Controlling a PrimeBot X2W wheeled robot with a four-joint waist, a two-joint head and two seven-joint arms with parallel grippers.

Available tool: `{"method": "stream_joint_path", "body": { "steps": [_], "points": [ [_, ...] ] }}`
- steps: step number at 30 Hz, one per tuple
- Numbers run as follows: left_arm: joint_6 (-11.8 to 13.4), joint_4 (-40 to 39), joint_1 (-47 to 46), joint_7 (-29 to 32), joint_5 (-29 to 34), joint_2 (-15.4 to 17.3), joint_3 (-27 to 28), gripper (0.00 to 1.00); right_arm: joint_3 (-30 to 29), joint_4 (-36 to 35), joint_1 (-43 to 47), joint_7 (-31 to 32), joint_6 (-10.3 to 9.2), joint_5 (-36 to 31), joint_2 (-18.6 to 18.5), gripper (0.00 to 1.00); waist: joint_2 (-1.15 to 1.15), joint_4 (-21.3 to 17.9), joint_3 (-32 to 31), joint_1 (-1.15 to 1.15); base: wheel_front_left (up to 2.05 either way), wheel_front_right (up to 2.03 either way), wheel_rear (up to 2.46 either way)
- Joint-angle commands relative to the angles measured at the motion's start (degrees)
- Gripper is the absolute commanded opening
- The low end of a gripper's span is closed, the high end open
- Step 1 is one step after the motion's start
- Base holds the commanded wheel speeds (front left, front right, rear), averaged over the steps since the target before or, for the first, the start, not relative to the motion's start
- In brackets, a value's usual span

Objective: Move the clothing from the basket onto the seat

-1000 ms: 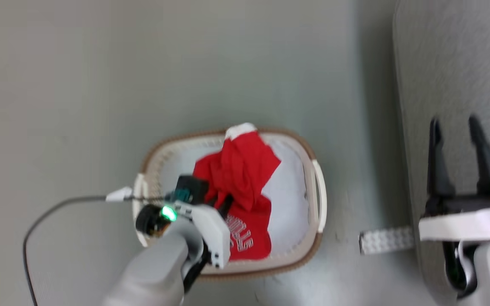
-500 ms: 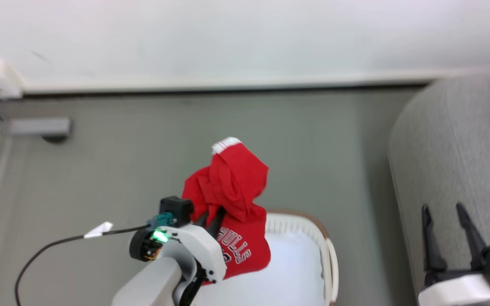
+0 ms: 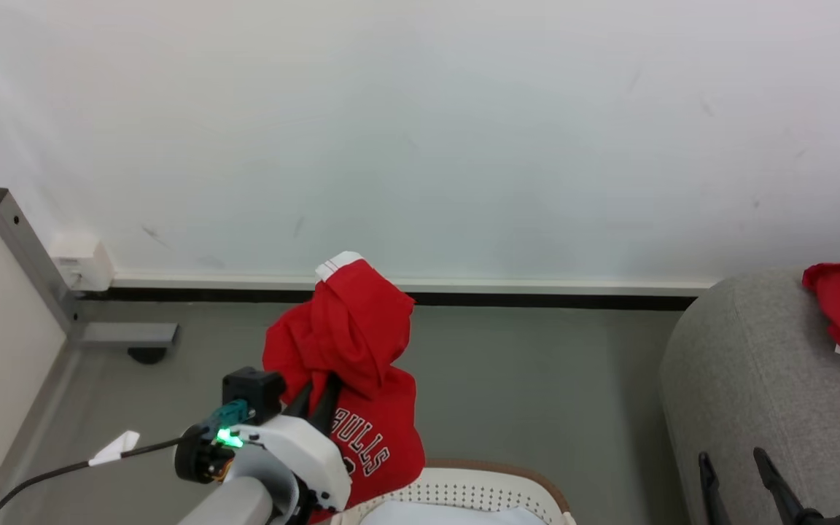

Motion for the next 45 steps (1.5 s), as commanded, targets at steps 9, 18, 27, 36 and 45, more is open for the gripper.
{"method": "stream_joint_path", "body": {
  "steps": [9,18,27,36,45],
  "points": [
    [3.38,-7.8,3.54,1.82,-0.96,3.86,0.94,0.0,1.86,-0.39,3.21,0.13,-0.13,1.8,-0.18,1.0,0.0,-0.83,-4.22,0.02,0.0,0.0,0.0],
    [5.69,-13.66,4.85,3.93,-0.73,5.84,0.76,0.0,2.43,-1.32,3.71,0.13,-0.13,2.38,-0.18,1.0,0.0,-1.11,-3.73,0.02,0.0,0.0,0.0],
    [6.53,-16.45,5.18,4.85,-0.85,5.94,0.25,0.0,10.92,-2.91,0.99,0.13,-0.13,1.59,-0.28,1.0,0.0,-1.26,-3.16,0.02,0.0,0.0,0.0],
    [6.69,-18.33,4.25,5.6,-0.36,5.04,-0.95,0.0,32.86,-3.07,-7.96,5.11,-0.13,9.41,-5.52,1.0,0.0,-1.12,-3.17,0.02,0.0,0.0,0.0],
    [6.09,-19.87,3.69,6.23,-0.26,3.99,-2.27,0.0,53.06,2.17,-20.82,6.25,-0.13,19.82,-7.41,1.0,0.0,-0.44,-2.72,0.02,0.0,0.0,0.0]
  ]
}}
